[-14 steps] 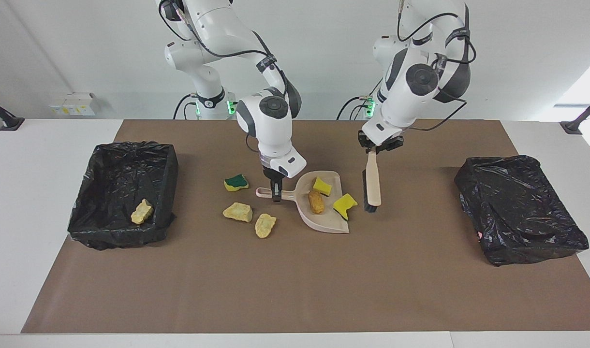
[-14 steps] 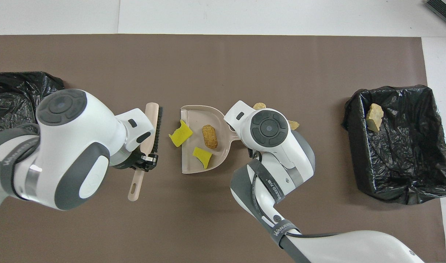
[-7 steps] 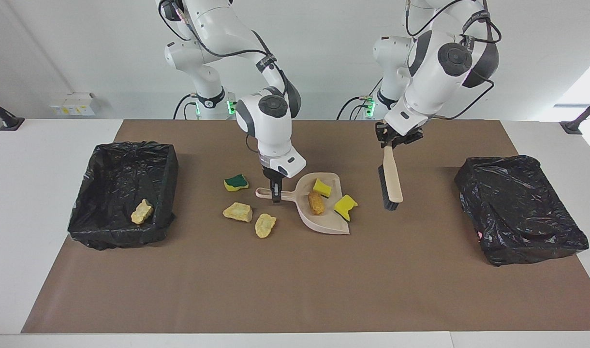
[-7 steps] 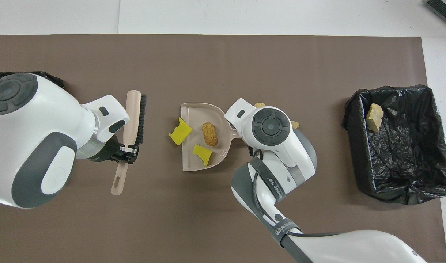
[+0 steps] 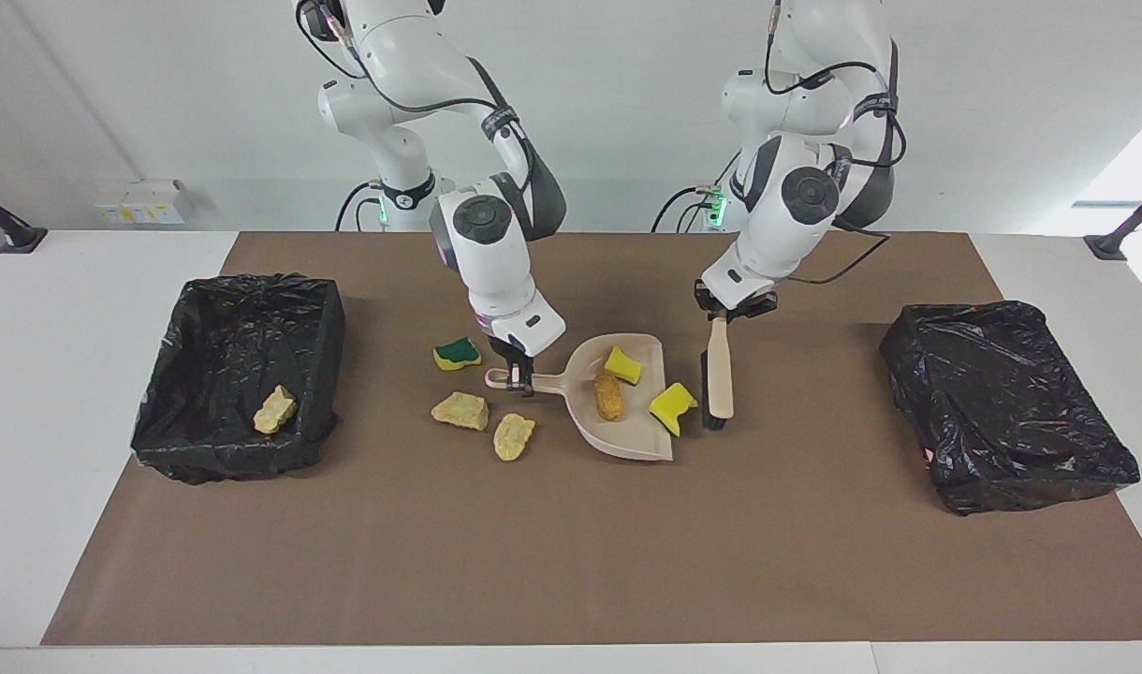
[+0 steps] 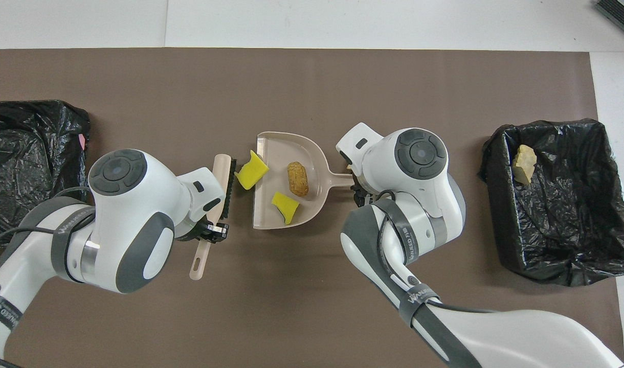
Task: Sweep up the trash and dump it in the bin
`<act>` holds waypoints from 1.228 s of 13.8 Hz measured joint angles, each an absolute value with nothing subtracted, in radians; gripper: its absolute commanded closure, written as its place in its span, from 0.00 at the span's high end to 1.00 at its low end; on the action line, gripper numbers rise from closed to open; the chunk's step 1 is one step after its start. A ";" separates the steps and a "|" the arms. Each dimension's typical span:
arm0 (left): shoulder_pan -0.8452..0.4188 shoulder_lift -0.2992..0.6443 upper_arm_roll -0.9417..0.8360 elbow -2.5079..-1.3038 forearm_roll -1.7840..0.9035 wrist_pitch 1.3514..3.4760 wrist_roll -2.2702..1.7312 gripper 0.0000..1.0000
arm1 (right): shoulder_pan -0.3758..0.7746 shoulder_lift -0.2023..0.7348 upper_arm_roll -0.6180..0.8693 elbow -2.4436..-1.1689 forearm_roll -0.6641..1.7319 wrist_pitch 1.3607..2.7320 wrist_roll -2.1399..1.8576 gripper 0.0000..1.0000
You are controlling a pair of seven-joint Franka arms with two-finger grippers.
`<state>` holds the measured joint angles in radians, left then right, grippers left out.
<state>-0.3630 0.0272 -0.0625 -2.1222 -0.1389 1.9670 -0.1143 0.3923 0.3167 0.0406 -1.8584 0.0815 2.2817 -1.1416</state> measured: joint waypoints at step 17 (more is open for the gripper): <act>-0.367 -0.054 -0.046 -1.844 -0.137 1.642 -0.161 0.00 | 0.378 0.312 0.040 -1.821 0.103 2.271 -1.216 0.00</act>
<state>-0.3666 -0.0542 -0.0464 -1.8439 -0.1373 1.6418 -0.1609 0.3778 0.3116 0.0404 -1.8206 0.1027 2.2709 -1.2155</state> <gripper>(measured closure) 0.740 0.687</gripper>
